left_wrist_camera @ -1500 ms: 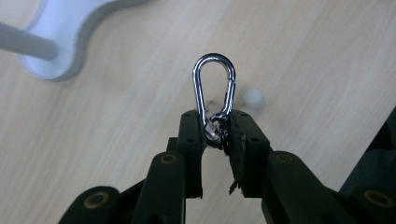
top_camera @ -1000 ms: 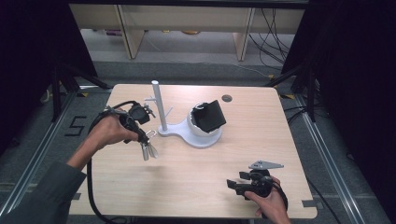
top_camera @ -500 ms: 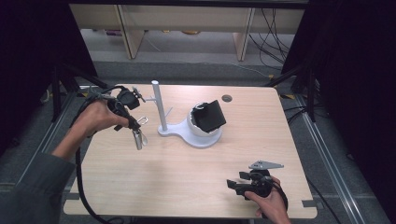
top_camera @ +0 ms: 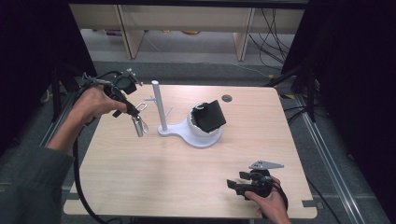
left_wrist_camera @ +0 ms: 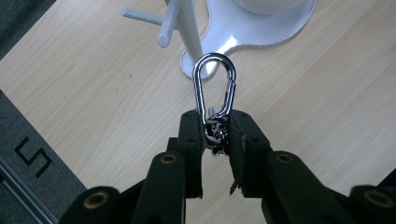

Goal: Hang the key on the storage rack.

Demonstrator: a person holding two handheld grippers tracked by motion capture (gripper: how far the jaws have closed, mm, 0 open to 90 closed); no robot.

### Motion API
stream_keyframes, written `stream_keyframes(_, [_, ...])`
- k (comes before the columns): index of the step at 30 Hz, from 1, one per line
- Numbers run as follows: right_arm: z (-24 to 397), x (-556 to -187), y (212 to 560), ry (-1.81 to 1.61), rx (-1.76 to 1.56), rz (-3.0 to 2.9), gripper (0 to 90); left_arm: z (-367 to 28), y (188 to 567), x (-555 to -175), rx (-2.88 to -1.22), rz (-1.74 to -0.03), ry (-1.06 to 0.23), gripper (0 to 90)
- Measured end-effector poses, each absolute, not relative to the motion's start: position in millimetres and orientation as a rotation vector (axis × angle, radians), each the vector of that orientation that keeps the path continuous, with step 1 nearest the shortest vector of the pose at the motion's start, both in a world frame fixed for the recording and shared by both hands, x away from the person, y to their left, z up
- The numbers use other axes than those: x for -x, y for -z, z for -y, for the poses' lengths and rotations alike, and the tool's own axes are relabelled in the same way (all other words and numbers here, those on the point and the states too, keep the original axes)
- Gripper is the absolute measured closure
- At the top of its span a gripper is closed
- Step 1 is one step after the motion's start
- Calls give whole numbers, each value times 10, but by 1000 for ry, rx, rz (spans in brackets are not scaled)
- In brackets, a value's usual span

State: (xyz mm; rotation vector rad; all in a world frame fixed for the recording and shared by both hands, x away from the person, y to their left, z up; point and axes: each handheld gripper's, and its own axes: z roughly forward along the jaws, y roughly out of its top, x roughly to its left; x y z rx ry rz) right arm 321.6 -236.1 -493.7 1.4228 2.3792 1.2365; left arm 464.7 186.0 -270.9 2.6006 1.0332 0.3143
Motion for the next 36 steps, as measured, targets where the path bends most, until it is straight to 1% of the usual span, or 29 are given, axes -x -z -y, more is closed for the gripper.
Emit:
stream_keyframes(5, [2358, -3216, 4939, -1239, -1423, -2380, 305, -1875, 2674, -4713, -2595, -1068, -329, 751])
stream_keyframes(9, [2359, -3216, 4940, -1240, -1419, -2382, 305, -1890, 2640, -4774, -2590, -1050, -354, 751])
stream_keyframes(13, [2358, -3215, 4940, -1240, -1420, -2383, 305, -1878, 2626, -4831, -2582, -1071, -361, 751])
stream_keyframes(15, [2349, -3220, 4951, -1269, -1422, -2396, 305, -1867, 2621, -4859, -2575, -1063, -342, 751])
stream_keyframes(21, [2359, -3214, 4940, -1241, -1419, -2385, 305, -1823, 2671, -4955, -2568, -1076, -325, 751])
stream_keyframes(22, [2361, -3213, 4937, -1239, -1418, -2384, 305, -1819, 2687, -4971, -2559, -1075, -340, 751])
stream_keyframes(25, [2363, -3215, 4938, -1239, -1420, -2384, 305, -1790, 2750, -5015, -2562, -1095, -317, 751])
stream_keyframes(36, [2357, -3216, 4941, -1253, -1422, -2389, 305, -1793, 2846, -5090, -2558, -1130, -310, 751])
